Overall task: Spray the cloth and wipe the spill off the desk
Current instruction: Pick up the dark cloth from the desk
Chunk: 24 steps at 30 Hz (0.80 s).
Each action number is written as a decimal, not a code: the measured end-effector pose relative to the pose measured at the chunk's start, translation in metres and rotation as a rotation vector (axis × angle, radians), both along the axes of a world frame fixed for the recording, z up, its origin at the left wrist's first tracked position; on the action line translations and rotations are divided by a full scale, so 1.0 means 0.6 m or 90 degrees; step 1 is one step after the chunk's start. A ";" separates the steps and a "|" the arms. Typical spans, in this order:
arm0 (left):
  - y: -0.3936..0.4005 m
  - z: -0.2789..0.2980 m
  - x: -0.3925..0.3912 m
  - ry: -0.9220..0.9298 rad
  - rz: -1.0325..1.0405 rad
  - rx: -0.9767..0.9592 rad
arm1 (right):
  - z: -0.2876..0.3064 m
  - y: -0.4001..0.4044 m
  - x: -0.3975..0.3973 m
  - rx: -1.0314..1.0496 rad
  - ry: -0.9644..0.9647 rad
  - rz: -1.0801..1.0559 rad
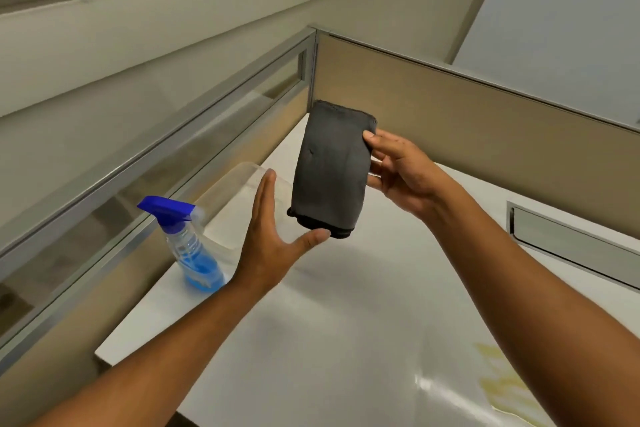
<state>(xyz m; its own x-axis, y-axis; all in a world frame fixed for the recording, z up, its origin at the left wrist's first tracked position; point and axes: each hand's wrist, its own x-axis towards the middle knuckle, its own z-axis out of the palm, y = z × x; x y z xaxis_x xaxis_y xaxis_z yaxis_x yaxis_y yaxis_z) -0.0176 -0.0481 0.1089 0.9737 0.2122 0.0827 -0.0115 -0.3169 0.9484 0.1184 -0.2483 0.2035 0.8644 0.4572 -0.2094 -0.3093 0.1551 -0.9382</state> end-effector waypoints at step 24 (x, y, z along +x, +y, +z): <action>-0.089 -0.002 -0.094 0.186 -0.131 -0.205 | -0.146 -0.050 -0.130 0.437 0.193 0.203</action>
<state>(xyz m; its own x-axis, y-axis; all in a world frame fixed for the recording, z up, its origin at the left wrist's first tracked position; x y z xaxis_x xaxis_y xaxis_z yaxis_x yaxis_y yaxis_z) -0.0739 -0.1014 0.1075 0.9708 -0.0181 -0.2394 0.2389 -0.0261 0.9707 0.0404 -0.2781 0.1157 0.6220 0.7830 0.0020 -0.6612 0.5267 -0.5343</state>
